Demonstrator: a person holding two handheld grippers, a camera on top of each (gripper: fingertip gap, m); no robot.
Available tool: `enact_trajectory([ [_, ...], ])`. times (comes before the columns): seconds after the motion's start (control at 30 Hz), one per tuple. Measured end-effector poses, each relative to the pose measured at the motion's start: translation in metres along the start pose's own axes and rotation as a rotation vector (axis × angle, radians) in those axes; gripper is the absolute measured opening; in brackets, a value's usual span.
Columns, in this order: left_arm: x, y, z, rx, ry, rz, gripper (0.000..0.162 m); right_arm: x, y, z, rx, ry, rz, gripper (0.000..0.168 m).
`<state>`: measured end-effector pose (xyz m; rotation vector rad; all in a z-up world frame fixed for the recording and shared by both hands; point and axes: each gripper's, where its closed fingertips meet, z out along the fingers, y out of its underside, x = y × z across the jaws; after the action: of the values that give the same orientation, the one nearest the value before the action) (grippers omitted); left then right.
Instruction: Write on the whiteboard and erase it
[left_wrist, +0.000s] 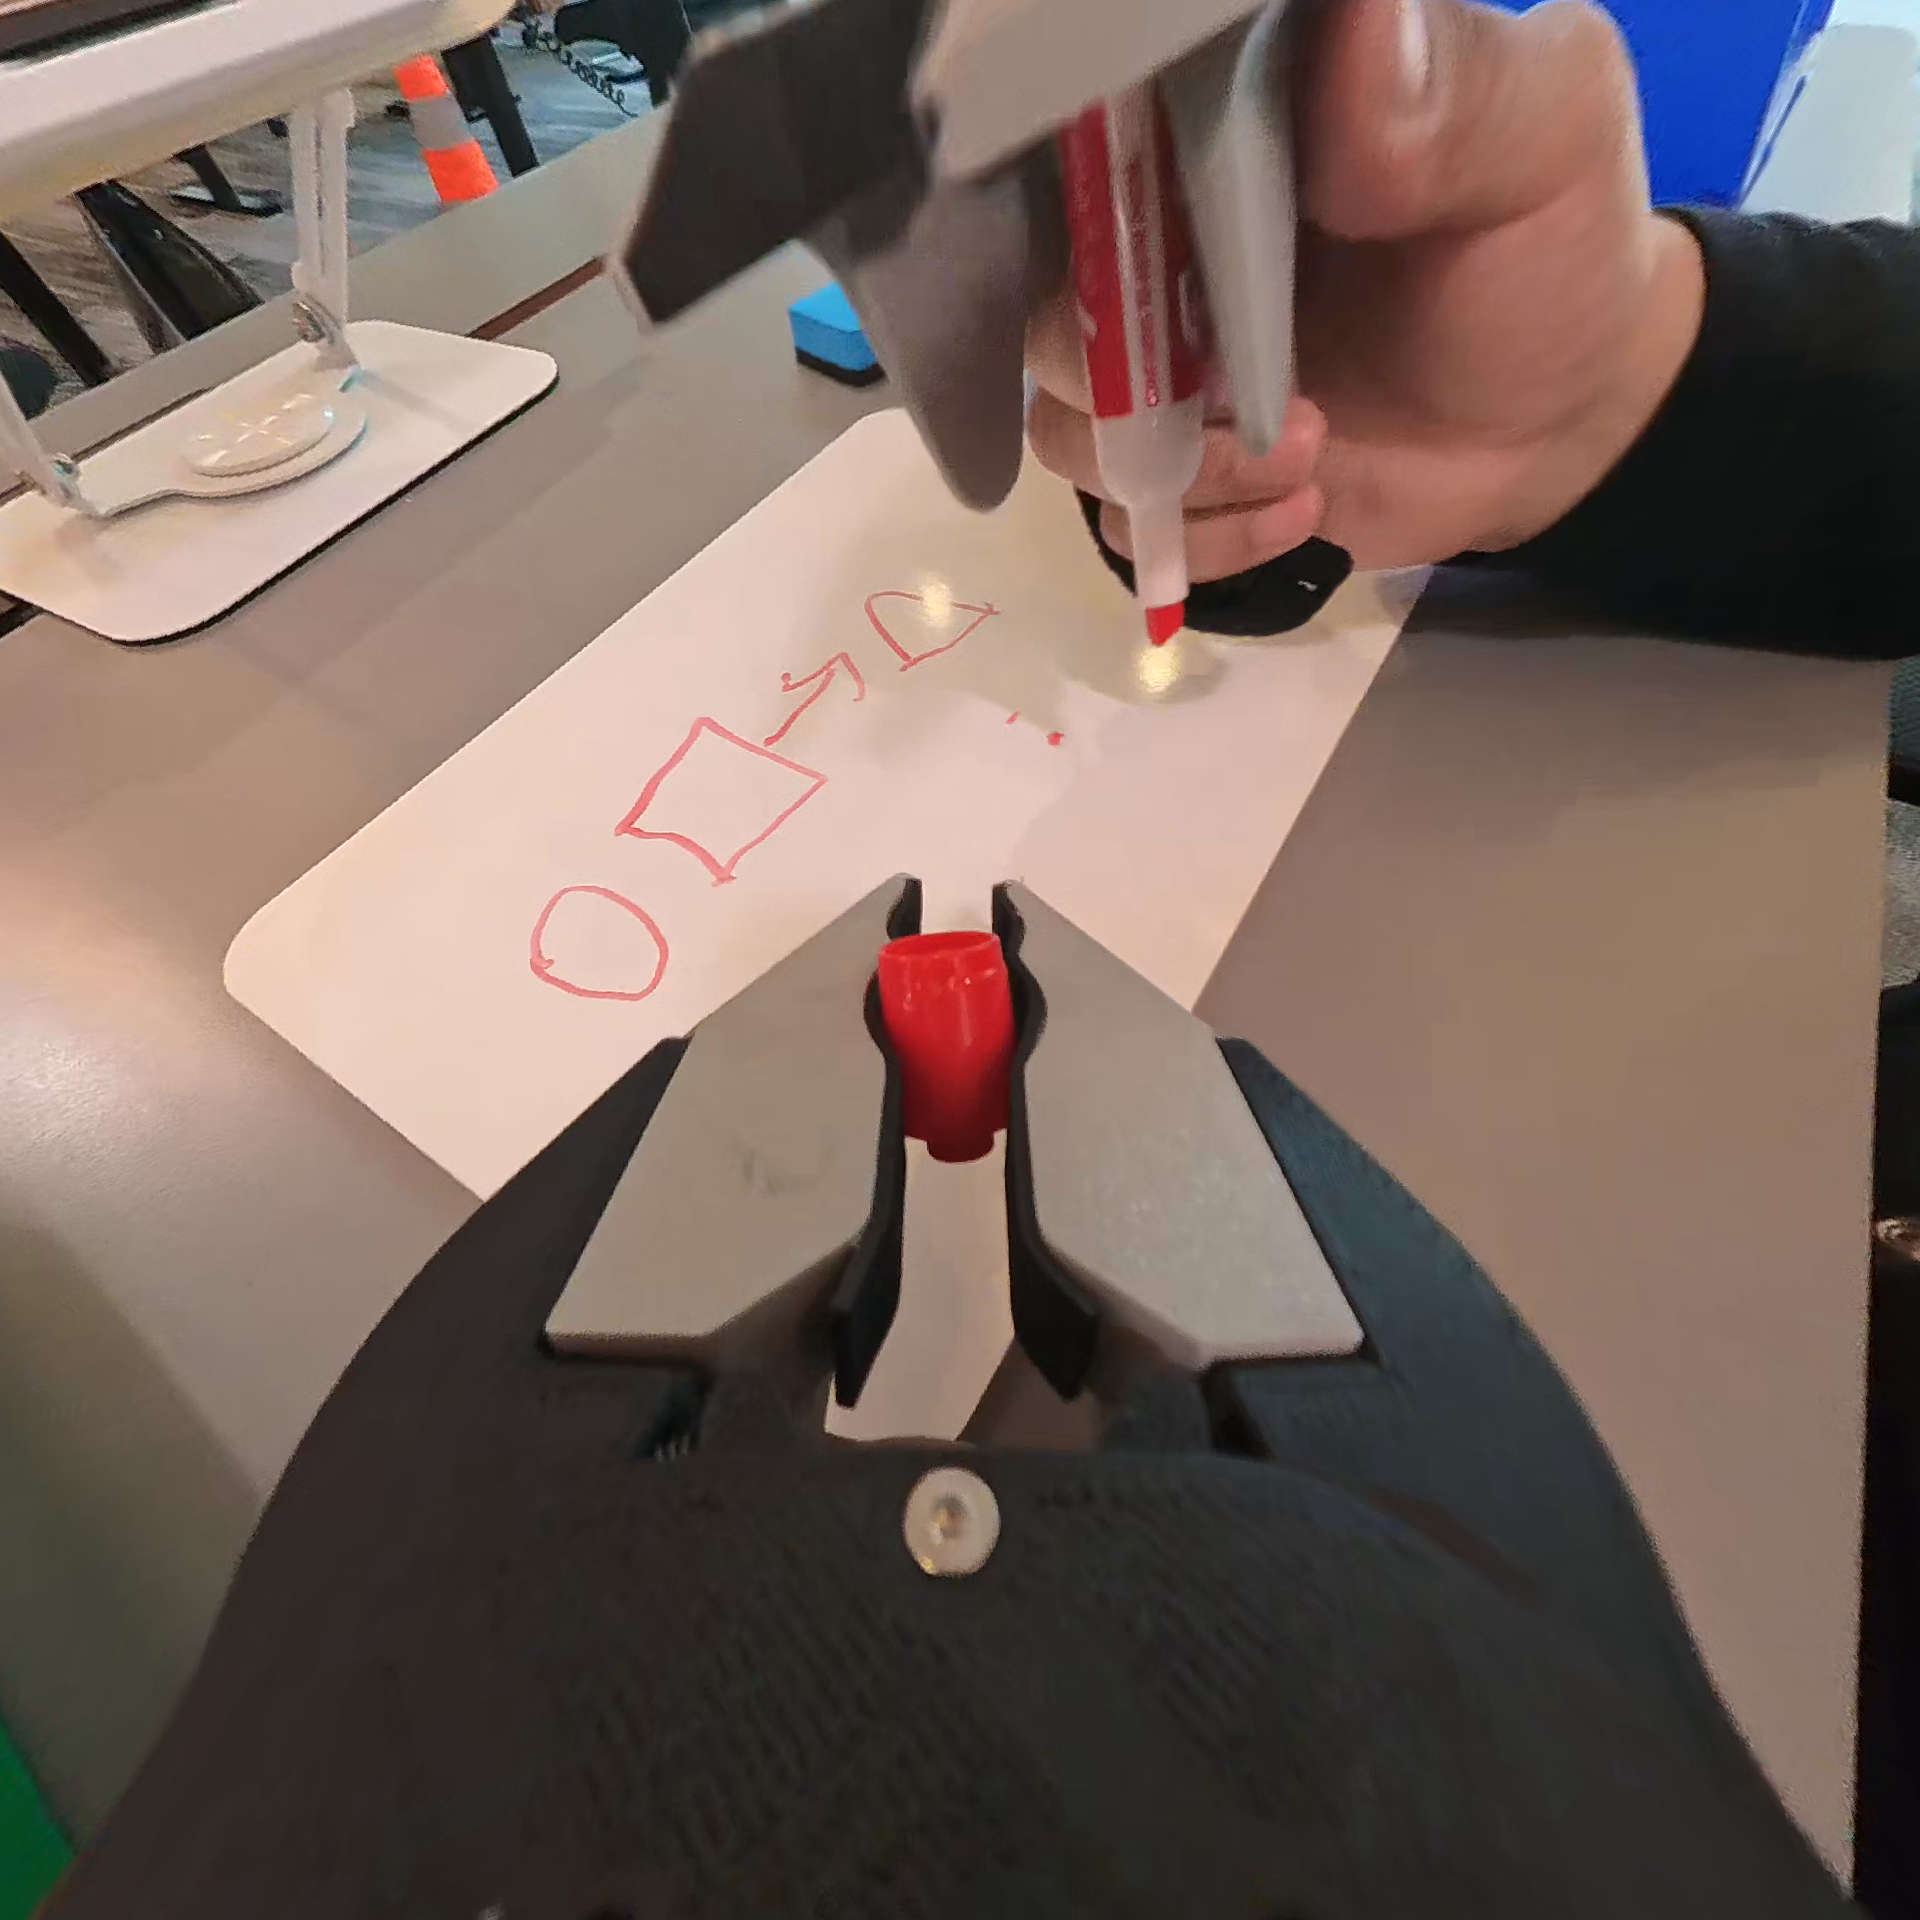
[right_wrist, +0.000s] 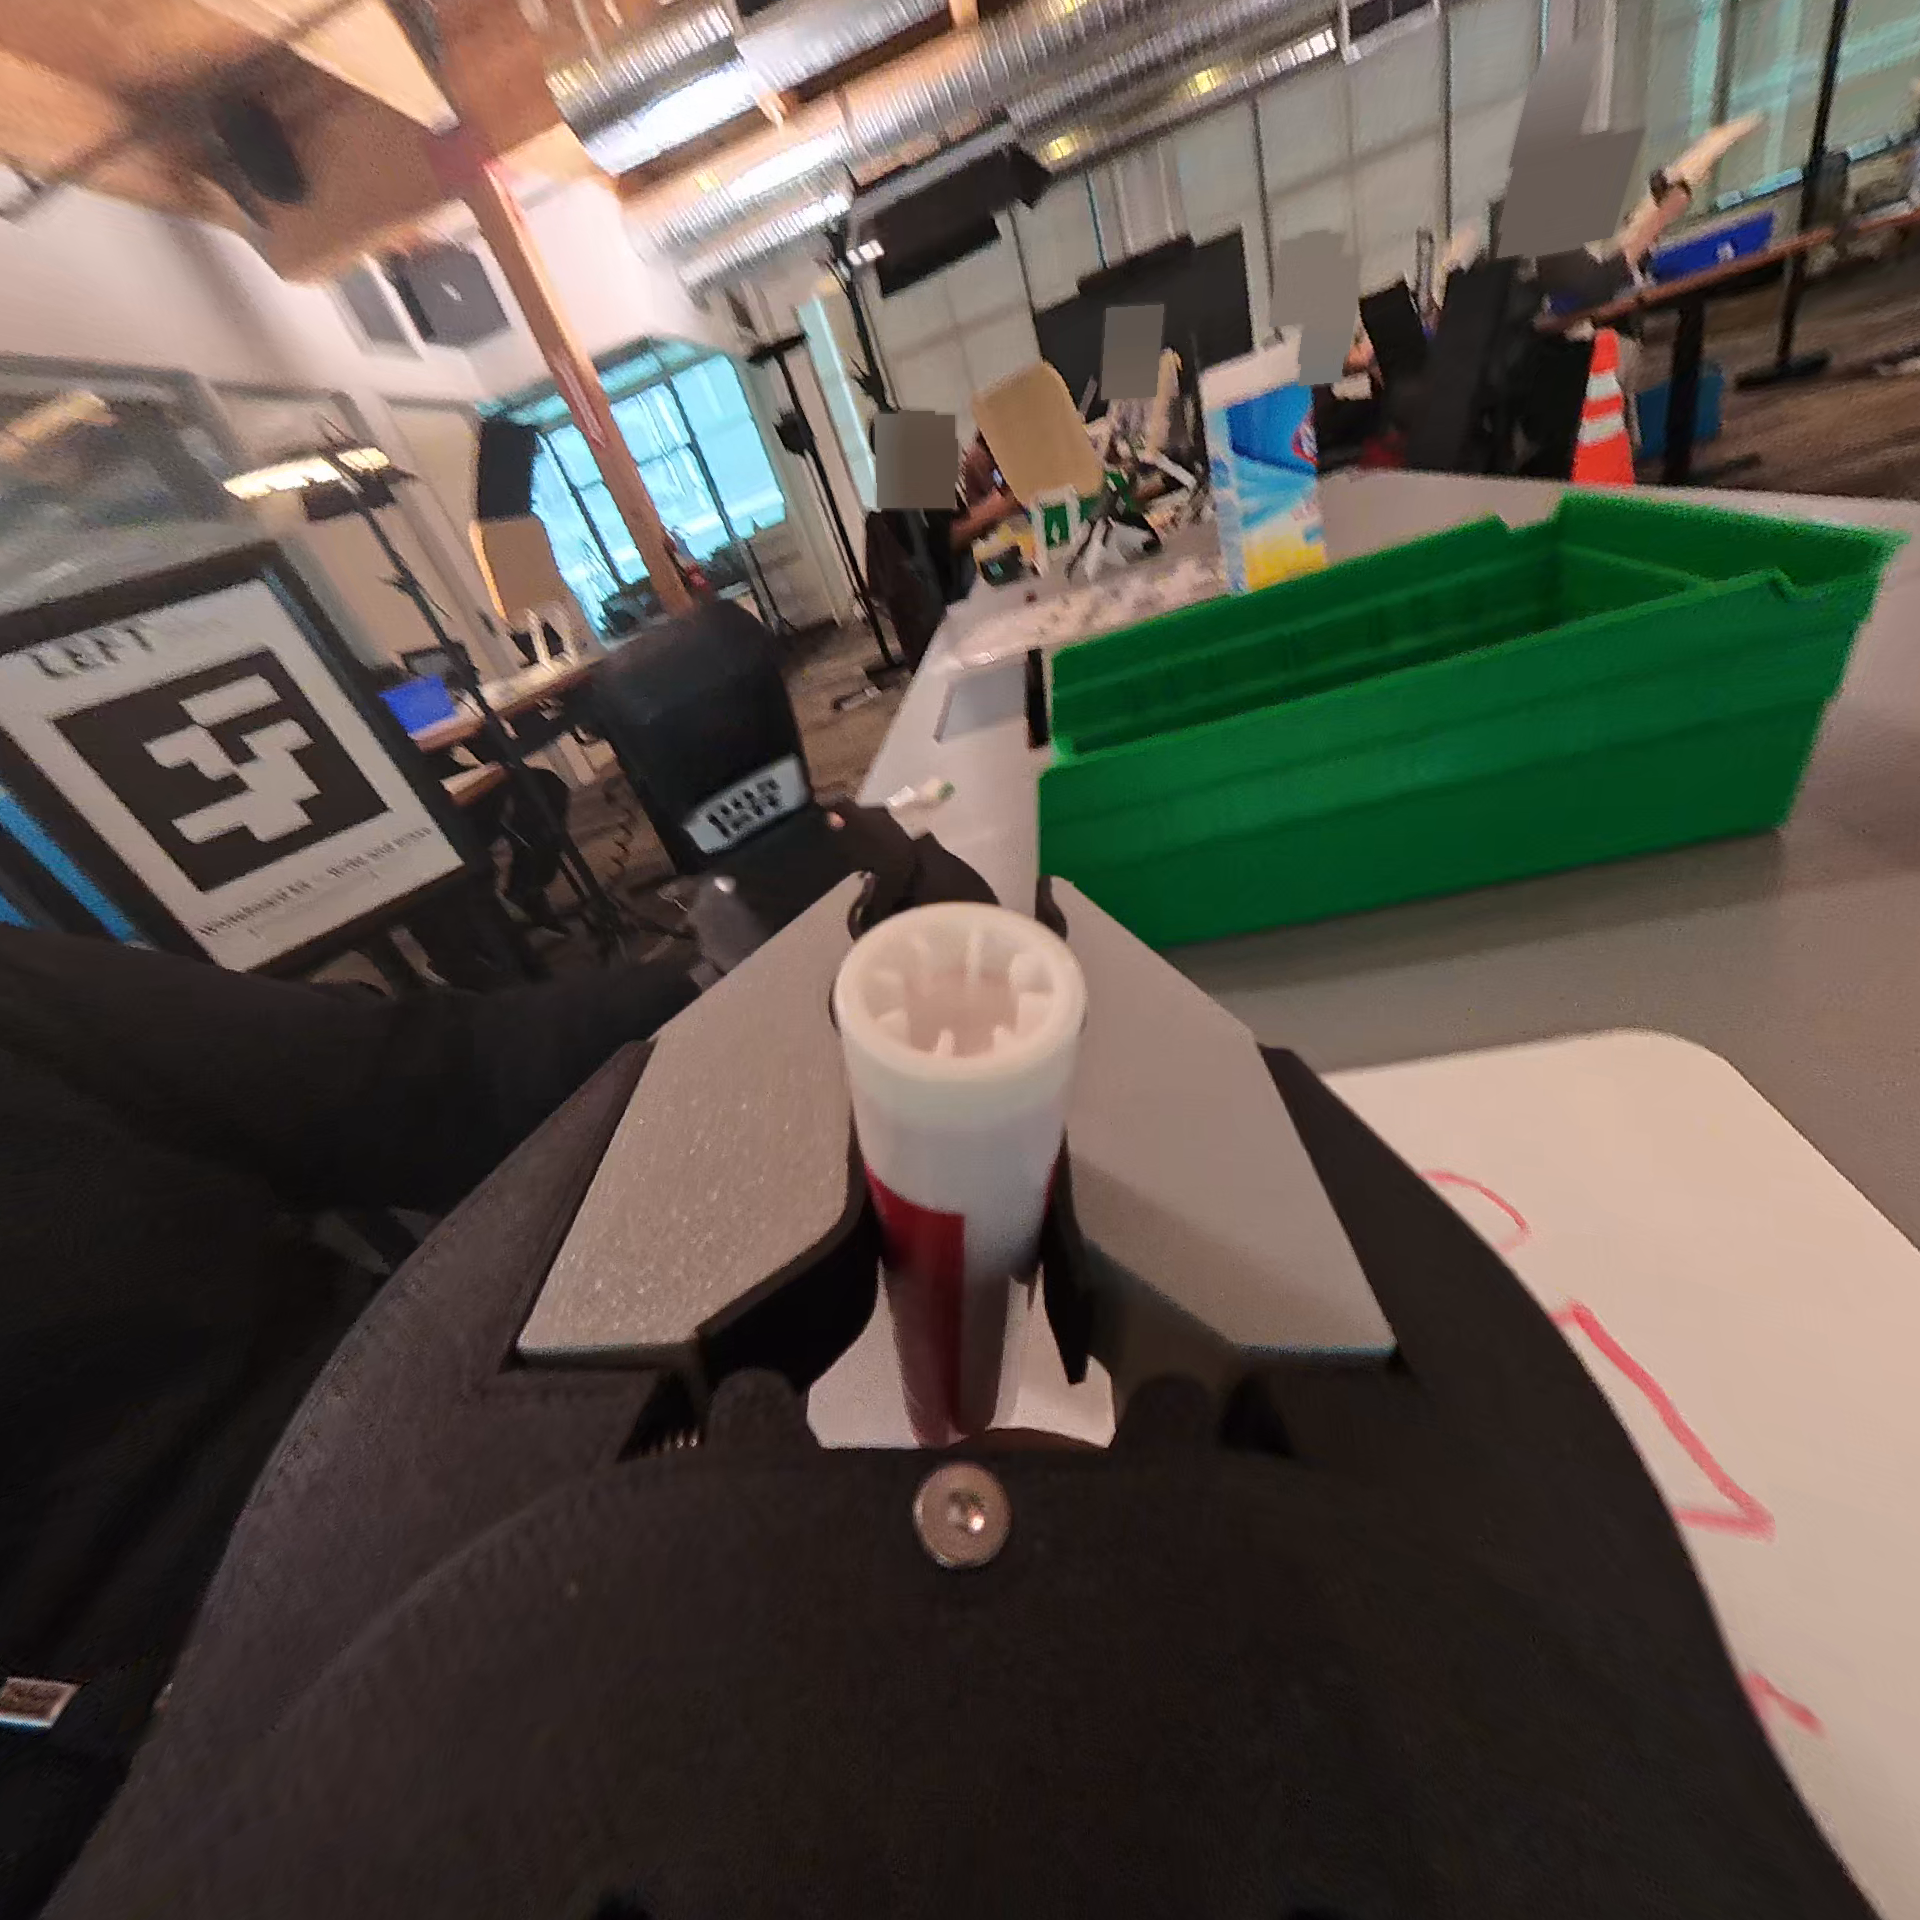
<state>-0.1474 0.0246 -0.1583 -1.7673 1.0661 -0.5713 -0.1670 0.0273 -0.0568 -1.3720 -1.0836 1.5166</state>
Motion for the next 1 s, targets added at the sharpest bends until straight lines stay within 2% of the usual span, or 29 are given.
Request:
enact_trajectory([
  [0.03, 0.002, 0.0, 0.0, 0.001, 0.007, 0.003, 0.011, -0.006, -0.004, 0.002, 0.022, -0.017, -0.005, 0.028],
  [0.23, 0.01, -0.003, 0.002, 0.008, 0.029, 0.01, 0.011, -0.03, -0.01, 0.012, 0.046, -0.087, -0.032, 0.027],
  [0.33, 0.013, -0.004, 0.001, 0.019, 0.038, 0.016, 0.011, -0.036, -0.026, -0.001, 0.11, -0.102, -0.054, 0.027],
  [0.43, 0.034, -0.007, -0.003, 0.043, 0.155, 0.022, 0.011, -0.035, -0.045, -0.024, 0.191, -0.116, -0.062, 0.027],
  [0.53, 0.045, -0.01, -0.005, 0.063, 0.199, 0.03, 0.011, -0.025, -0.061, -0.047, 0.278, -0.079, -0.053, 0.027],
  [0.67, 0.053, -0.009, -0.003, 0.046, 0.243, 0.019, 0.011, -0.026, -0.07, -0.057, 0.339, -0.11, -0.023, 0.027],
  [0.73, 0.051, -0.011, 0.0, 0.047, 0.226, 0.01, 0.011, -0.032, -0.066, -0.048, 0.331, -0.147, -0.001, 0.026],
  [0.87, 0.05, -0.017, 0.006, 0.063, 0.176, -0.009, 0.011, -0.047, -0.04, -0.014, 0.214, -0.199, 0.021, 0.026],
  [1.0, 0.053, -0.017, 0.007, 0.06, 0.182, 0.0, 0.011, -0.049, -0.009, 0.012, 0.072, -0.156, -0.04, 0.026],
])
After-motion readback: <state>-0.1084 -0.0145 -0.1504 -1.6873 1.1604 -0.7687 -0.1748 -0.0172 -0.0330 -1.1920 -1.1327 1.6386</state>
